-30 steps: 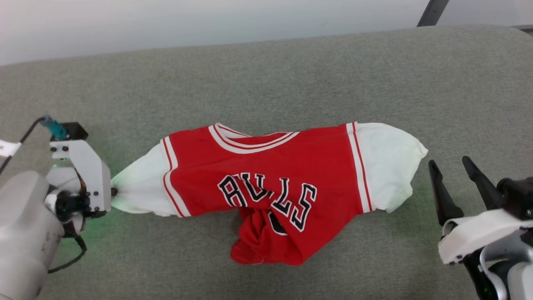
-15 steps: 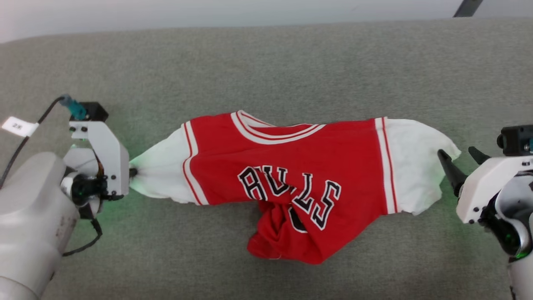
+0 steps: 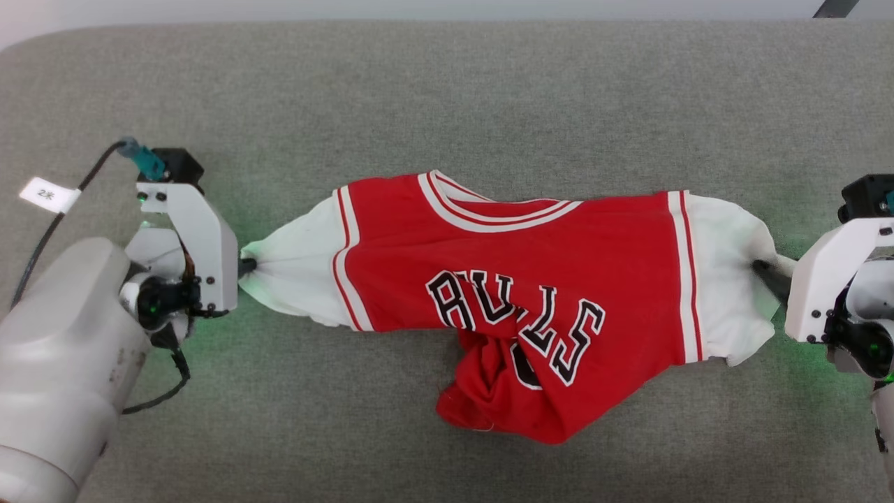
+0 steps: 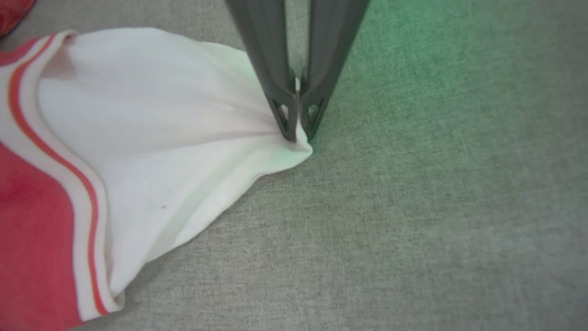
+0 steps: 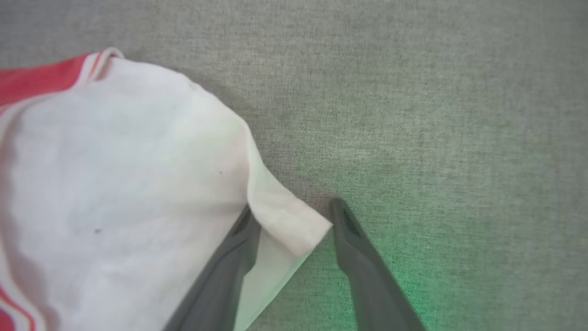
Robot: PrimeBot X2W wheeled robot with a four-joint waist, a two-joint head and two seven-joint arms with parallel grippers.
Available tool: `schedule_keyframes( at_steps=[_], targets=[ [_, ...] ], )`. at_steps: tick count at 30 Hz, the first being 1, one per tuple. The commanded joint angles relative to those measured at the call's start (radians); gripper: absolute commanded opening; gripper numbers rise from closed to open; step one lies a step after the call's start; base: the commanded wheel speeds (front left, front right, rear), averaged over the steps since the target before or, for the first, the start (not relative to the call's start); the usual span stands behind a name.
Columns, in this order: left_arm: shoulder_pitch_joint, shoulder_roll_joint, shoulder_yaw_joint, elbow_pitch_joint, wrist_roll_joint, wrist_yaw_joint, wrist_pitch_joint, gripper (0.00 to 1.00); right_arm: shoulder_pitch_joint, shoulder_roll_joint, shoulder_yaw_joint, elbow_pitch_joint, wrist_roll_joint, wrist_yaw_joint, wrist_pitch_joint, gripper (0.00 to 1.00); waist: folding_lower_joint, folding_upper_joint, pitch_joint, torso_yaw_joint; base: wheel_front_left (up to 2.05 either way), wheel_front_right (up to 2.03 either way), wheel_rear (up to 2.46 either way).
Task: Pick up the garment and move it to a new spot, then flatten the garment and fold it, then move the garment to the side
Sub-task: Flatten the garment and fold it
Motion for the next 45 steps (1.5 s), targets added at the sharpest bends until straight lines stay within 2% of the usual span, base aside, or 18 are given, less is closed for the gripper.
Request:
schedule_keyframes(
  at_steps=[1,9,13,22,35,45],
  targets=[
    [0.026,-0.029,-0.020,0.010,-0.005,0.004,0.004,0.00,0.026,0.019,0.024,0.041,0.005,0.000,0.024,0.00,0.0000,0.0000,-0.004,0.001,0.00,0.00,0.00],
    [-0.061,-0.010,-0.009,0.026,-0.009,0.003,-0.019,0.00,-0.074,0.006,-0.010,0.008,0.059,0.000,0.052,0.00,0.0000,0.0000,-0.056,0.007,0.00,0.00,0.00],
    [-0.123,-0.016,0.002,0.028,0.002,0.003,-0.042,0.00,-0.119,0.033,-0.043,-0.023,0.082,0.000,0.050,0.00,0.0000,0.0000,-0.098,0.013,0.00,0.00,0.00],
    [-0.280,-0.025,0.020,-0.001,0.042,0.003,-0.139,0.00,-0.269,0.061,-0.051,-0.072,0.064,0.000,-0.044,0.00,0.0000,0.0000,-0.216,0.022,0.00,0.00,0.00],
    [-0.464,-0.038,0.036,0.029,0.102,0.004,-0.300,0.00,-0.487,0.065,0.028,0.042,0.040,0.000,-0.308,0.00,0.0000,0.0000,-0.328,0.038,0.00,0.00,0.00],
    [-0.527,-0.052,0.019,0.059,0.108,0.003,-0.331,0.00,-0.589,0.055,0.074,0.165,0.047,0.000,-0.386,0.00,0.0000,0.0000,-0.308,0.045,0.00,0.00,0.00]
  ],
)
